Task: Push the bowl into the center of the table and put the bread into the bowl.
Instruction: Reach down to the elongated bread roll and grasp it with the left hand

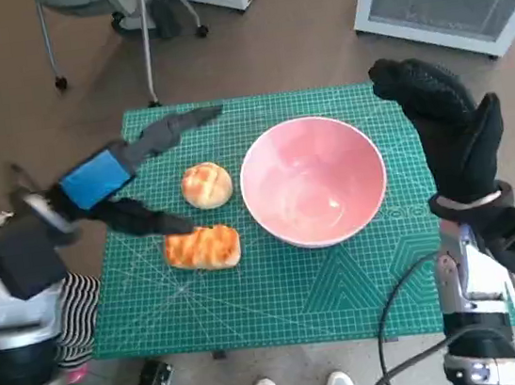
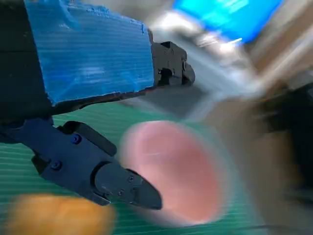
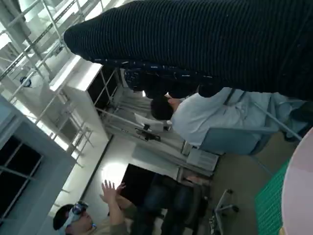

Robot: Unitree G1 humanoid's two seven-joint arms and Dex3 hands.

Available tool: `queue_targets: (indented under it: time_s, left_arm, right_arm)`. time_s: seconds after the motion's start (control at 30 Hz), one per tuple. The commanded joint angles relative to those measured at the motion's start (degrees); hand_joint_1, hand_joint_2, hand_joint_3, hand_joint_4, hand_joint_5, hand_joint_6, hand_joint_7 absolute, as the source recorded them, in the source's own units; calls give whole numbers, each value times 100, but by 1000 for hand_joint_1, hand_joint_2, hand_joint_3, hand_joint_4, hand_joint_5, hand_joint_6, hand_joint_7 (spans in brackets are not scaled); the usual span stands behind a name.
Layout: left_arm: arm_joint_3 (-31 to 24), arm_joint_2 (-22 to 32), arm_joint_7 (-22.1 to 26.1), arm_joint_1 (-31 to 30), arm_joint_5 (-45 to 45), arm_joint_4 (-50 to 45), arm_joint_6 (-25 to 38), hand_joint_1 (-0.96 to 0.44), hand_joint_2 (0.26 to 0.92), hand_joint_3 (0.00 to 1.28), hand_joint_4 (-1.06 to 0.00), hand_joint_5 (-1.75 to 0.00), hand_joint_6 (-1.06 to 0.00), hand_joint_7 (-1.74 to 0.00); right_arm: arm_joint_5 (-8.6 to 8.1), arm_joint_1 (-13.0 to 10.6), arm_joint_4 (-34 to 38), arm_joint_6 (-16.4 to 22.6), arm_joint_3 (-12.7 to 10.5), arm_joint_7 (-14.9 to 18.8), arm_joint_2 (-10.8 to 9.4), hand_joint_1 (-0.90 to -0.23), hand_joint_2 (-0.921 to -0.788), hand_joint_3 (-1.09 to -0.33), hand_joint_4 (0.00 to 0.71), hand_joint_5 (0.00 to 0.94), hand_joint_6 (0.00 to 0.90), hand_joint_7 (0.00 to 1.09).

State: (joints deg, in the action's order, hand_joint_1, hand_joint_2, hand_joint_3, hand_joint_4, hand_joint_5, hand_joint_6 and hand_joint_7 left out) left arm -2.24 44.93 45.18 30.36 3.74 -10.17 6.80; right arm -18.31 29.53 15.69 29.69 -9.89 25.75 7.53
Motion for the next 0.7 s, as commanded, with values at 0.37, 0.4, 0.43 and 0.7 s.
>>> queue_targets:
  time_s: [0.37, 0.4, 0.43, 0.7]
  left_arm:
    - [91, 305, -85, -656, 267, -489, -306, -129, 694, 2, -282, -20, -461, -52]
    - [108, 307, -85, -676, 283, -493, -320, -135, 694, 2, -291, -20, -464, -50]
    - [138, 316, -87, -696, 329, -506, -324, -139, 695, 2, -297, -19, -466, -47]
    - [516, 302, -169, -745, 982, -729, -133, -175, 699, 3, -323, -11, -474, -29]
  right_arm:
    - [-100, -227, -14, -170, 1, -66, -142, -738, -921, -728, 180, 11, 169, 232]
    - [-104, -227, -8, -167, -1, -61, -145, -738, -921, -728, 180, 11, 169, 232]
    - [-104, -221, 4, -164, -2, -59, -147, -738, -921, -728, 181, 11, 169, 233]
    - [-149, -207, 29, -182, -6, -60, -150, -738, -921, -728, 182, 9, 167, 237]
